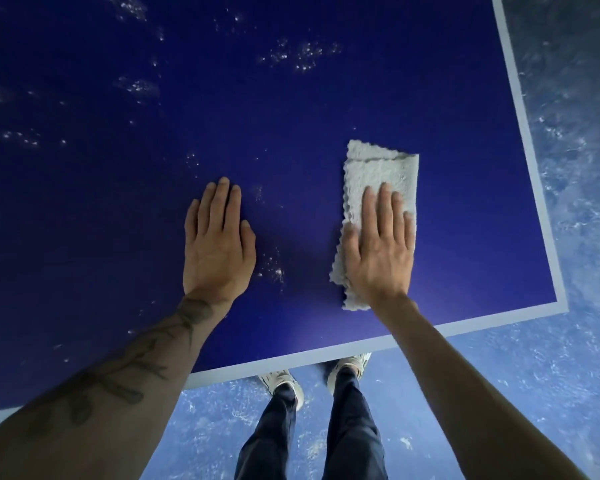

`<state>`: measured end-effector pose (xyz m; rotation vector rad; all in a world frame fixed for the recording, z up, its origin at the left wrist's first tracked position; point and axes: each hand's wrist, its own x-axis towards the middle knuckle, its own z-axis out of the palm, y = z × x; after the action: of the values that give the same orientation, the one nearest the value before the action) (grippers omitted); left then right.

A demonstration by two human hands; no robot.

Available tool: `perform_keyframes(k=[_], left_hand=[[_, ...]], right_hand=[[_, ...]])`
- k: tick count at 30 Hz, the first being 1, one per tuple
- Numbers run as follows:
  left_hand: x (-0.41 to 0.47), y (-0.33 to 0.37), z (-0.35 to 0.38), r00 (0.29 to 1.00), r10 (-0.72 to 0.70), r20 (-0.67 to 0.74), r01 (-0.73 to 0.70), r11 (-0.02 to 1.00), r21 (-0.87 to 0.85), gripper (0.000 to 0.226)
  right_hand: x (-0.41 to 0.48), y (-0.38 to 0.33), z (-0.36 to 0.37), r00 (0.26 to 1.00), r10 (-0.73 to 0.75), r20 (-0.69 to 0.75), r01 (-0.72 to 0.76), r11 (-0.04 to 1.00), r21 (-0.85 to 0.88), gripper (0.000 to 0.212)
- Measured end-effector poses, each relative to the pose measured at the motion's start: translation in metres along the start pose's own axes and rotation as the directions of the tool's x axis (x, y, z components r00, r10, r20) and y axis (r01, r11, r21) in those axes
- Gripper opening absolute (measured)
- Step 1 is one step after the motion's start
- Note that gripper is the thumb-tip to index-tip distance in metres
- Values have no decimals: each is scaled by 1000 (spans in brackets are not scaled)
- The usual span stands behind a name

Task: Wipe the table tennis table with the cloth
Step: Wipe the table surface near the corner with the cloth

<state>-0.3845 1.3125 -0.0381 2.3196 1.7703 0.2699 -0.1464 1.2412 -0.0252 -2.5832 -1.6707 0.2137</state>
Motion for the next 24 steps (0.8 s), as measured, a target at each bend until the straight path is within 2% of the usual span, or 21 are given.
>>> perform_keyframes(k=[2, 5, 7, 9, 12, 15, 17, 19, 21, 22, 24], left_hand=[[0, 0, 0, 1000, 5, -6, -4, 1000, 9, 56], [0, 1, 1, 1000, 9, -21, -9, 1000, 5, 55], [-1, 1, 1, 1000, 14, -20, -14, 1000, 4, 55], [0, 0, 1, 1000, 9, -9, -9, 1000, 0, 56], [-1, 0, 0, 1000, 0, 1, 0, 1000, -11, 56], [-1, 0, -1, 1000, 6, 3, -6, 1000, -13, 56], [0, 0, 0, 1000, 11, 0, -11, 1000, -4, 56], [0, 1, 0, 1000, 12, -5, -12, 1000, -1, 56], [0, 0, 0, 1000, 9, -4, -9, 1000, 5, 56], [0, 0, 0, 1000, 6, -3, -6, 1000, 6, 56], [1, 0, 0, 1000, 0, -5, 0, 1000, 3, 57]], right_hand=[[-2, -34, 7, 1000, 7, -10, -6, 1000, 21, 68], [-42, -68, 19, 974, -222, 47, 220, 974, 58, 67], [-64, -55, 19, 935, -347, 77, 344, 938, 51, 65], [-60, -25, 13, 949, -303, 87, 301, 953, 38, 65], [-22, 5, 0, 997, -71, 43, 70, 997, 24, 66], [17, -16, -2, 999, 52, -14, -51, 999, 8, 66], [24, -47, 5, 1000, 3, -12, -2, 1000, 18, 67], [12, -71, 11, 986, -166, 22, 165, 986, 33, 67], [-1, -66, 12, 937, -343, 61, 341, 939, 43, 65], [-1, -53, 10, 924, -378, 65, 376, 926, 43, 65], [14, -20, 4, 952, -303, 47, 302, 953, 34, 65]])
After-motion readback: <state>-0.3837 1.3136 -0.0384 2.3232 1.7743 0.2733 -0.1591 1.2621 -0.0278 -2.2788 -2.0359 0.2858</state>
